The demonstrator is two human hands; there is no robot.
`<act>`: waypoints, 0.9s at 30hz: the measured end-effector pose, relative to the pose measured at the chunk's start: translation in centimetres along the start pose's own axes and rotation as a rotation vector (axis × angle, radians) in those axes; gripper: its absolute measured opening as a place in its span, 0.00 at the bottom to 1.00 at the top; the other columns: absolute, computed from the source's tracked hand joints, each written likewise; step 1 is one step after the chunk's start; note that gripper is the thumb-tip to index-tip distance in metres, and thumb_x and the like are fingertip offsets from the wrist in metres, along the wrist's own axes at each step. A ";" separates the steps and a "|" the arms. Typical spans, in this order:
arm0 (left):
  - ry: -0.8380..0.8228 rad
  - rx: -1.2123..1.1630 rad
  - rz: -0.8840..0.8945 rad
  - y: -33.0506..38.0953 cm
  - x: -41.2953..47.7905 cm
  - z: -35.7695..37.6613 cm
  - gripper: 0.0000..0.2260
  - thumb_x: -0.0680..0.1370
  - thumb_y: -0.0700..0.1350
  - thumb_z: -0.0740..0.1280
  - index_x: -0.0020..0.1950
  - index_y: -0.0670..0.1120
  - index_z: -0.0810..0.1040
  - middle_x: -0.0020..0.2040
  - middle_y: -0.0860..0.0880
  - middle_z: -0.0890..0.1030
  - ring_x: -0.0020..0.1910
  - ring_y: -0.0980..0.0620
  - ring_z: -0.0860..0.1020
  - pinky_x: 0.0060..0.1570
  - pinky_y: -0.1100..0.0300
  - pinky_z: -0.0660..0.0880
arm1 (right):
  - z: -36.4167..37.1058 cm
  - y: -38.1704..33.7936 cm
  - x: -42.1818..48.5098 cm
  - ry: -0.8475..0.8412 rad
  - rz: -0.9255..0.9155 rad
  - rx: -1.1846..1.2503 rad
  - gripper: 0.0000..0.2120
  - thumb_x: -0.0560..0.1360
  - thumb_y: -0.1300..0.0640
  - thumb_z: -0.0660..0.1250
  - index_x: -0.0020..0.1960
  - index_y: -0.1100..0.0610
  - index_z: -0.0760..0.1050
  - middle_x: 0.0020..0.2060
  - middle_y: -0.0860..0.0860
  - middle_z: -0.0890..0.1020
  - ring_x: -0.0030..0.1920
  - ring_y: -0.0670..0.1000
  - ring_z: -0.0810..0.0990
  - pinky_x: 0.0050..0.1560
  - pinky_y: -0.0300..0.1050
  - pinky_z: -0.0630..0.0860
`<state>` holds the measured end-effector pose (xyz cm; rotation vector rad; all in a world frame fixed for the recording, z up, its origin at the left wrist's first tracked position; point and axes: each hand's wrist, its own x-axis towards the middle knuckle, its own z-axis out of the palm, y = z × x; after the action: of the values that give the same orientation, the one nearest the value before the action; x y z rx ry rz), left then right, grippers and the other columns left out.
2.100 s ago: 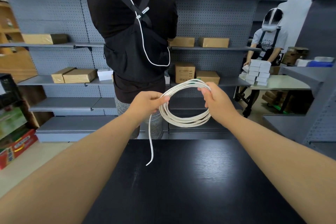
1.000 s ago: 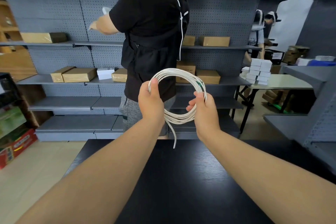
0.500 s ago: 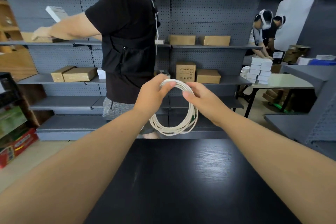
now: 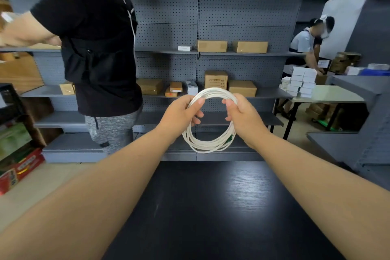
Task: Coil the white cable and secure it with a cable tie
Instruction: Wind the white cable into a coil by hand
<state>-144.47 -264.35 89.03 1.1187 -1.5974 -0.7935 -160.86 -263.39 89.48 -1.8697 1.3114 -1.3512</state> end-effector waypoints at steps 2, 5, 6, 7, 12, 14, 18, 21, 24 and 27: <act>0.005 -0.054 -0.033 -0.4 -0.3 0.1 0.09 0.80 0.52 0.58 0.48 0.51 0.75 0.37 0.50 0.79 0.34 0.52 0.77 0.43 0.55 0.73 | -0.1 0.2 0.2 0.078 0.027 0.099 0.08 0.81 0.55 0.53 0.52 0.52 0.71 0.35 0.45 0.70 0.37 0.44 0.71 0.38 0.29 0.71; 0.043 -0.097 -0.055 -0.6 -0.6 0.6 0.10 0.80 0.53 0.57 0.49 0.50 0.74 0.38 0.50 0.79 0.35 0.52 0.78 0.43 0.54 0.73 | 0.1 0.7 0.7 0.167 0.079 0.238 0.09 0.81 0.55 0.53 0.53 0.52 0.72 0.34 0.44 0.71 0.36 0.44 0.71 0.47 0.40 0.73; 0.066 -0.094 -0.054 -0.6 -0.6 0.9 0.10 0.80 0.54 0.56 0.50 0.51 0.74 0.38 0.51 0.79 0.35 0.52 0.78 0.42 0.55 0.73 | 0.2 0.8 0.8 0.197 0.104 0.274 0.09 0.81 0.54 0.54 0.52 0.51 0.73 0.33 0.44 0.70 0.35 0.45 0.71 0.49 0.45 0.74; 0.093 -0.087 -0.053 -0.5 -0.7 1.1 0.11 0.80 0.54 0.56 0.52 0.51 0.74 0.39 0.51 0.79 0.36 0.53 0.78 0.42 0.56 0.72 | 0.3 0.8 0.9 0.228 0.127 0.309 0.09 0.81 0.54 0.54 0.51 0.51 0.73 0.32 0.45 0.70 0.35 0.45 0.71 0.50 0.48 0.74; 0.214 -0.132 -0.044 -0.1 -0.9 2.4 0.12 0.80 0.55 0.55 0.55 0.51 0.73 0.40 0.51 0.78 0.39 0.53 0.79 0.38 0.63 0.72 | 1.0 0.5 0.5 0.352 0.196 0.459 0.11 0.81 0.55 0.52 0.46 0.48 0.72 0.30 0.49 0.68 0.34 0.46 0.70 0.53 0.49 0.74; 0.269 -0.153 -0.022 0.0 -1.0 2.9 0.11 0.80 0.54 0.56 0.53 0.50 0.73 0.38 0.52 0.77 0.35 0.55 0.77 0.35 0.66 0.72 | 1.4 0.6 0.3 0.386 0.241 0.502 0.10 0.82 0.54 0.51 0.50 0.49 0.72 0.29 0.48 0.68 0.34 0.45 0.71 0.56 0.50 0.74; 0.382 -0.077 0.073 -0.3 -1.0 3.1 0.09 0.80 0.52 0.58 0.48 0.50 0.74 0.32 0.53 0.70 0.30 0.55 0.67 0.33 0.63 0.67 | 1.9 0.5 -0.1 0.379 0.270 0.566 0.12 0.82 0.54 0.52 0.47 0.48 0.72 0.32 0.48 0.69 0.35 0.45 0.73 0.56 0.50 0.76; 0.392 0.032 0.135 -0.2 -0.7 2.3 0.08 0.81 0.51 0.58 0.47 0.51 0.73 0.32 0.54 0.69 0.31 0.57 0.66 0.31 0.69 0.64 | 1.9 0.6 -0.3 0.326 0.293 0.668 0.11 0.82 0.55 0.53 0.45 0.50 0.73 0.36 0.49 0.74 0.39 0.48 0.77 0.52 0.46 0.75; 0.383 0.120 0.154 0.1 -0.3 1.2 0.08 0.80 0.51 0.58 0.48 0.49 0.73 0.33 0.53 0.71 0.32 0.58 0.68 0.31 0.71 0.64 | 1.6 0.6 -0.6 0.234 0.314 0.803 0.09 0.81 0.57 0.56 0.46 0.54 0.73 0.37 0.52 0.77 0.42 0.51 0.79 0.54 0.45 0.76; 0.367 0.210 0.164 0.5 0.1 0.3 0.07 0.80 0.51 0.58 0.49 0.50 0.72 0.34 0.54 0.72 0.33 0.59 0.69 0.32 0.73 0.64 | 0.9 0.3 -0.7 0.104 0.333 0.783 0.06 0.80 0.58 0.59 0.46 0.55 0.73 0.35 0.52 0.79 0.42 0.52 0.81 0.52 0.49 0.75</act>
<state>-144.86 -264.28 89.44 1.1849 -1.4571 -0.2946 -160.19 -263.02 88.53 -1.0192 0.8843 -1.4935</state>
